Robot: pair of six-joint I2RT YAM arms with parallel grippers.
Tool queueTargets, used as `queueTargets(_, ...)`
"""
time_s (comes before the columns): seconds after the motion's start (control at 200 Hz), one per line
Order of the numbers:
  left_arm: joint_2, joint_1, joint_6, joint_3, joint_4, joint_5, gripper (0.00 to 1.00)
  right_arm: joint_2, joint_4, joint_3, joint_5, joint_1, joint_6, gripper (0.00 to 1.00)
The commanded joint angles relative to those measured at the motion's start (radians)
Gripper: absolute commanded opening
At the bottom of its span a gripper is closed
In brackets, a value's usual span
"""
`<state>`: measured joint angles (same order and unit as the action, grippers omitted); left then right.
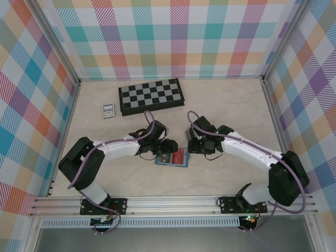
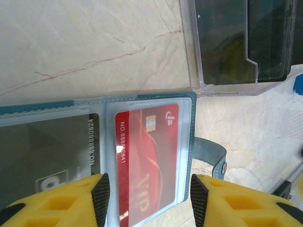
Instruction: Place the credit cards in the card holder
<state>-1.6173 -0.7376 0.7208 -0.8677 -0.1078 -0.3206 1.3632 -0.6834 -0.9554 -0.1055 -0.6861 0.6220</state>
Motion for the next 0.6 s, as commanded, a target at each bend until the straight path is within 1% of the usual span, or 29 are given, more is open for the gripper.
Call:
queueTargets(0.0,0.052,-0.017,-0.012,-0.054,-0.074,0.062,0.53,-0.042,-0.094,-0.082,-0.109,0.09,-0.091,0.51)
queueTargets(0.11,-0.008,-0.016,-0.016,-0.166,-0.134,0.081,0.54,0.0,-0.108,-0.137,-0.09,0.21,-0.172,0.52)
queueTargets(0.22,-0.127,-0.016,-0.002,-0.32,-0.229,0.101,0.54,0.07,-0.131,-0.203,-0.068,0.286,-0.237,0.52)
queueTargets(0.405,-0.328,-0.017,0.039,-0.539,-0.285,0.072,0.51,0.17,-0.132,-0.265,-0.041,0.328,-0.292,0.51)
queueTargets(0.595,-0.456,-0.017,0.056,-0.674,-0.348,0.084,0.48,0.231,-0.123,-0.291,-0.016,0.339,-0.307,0.52)
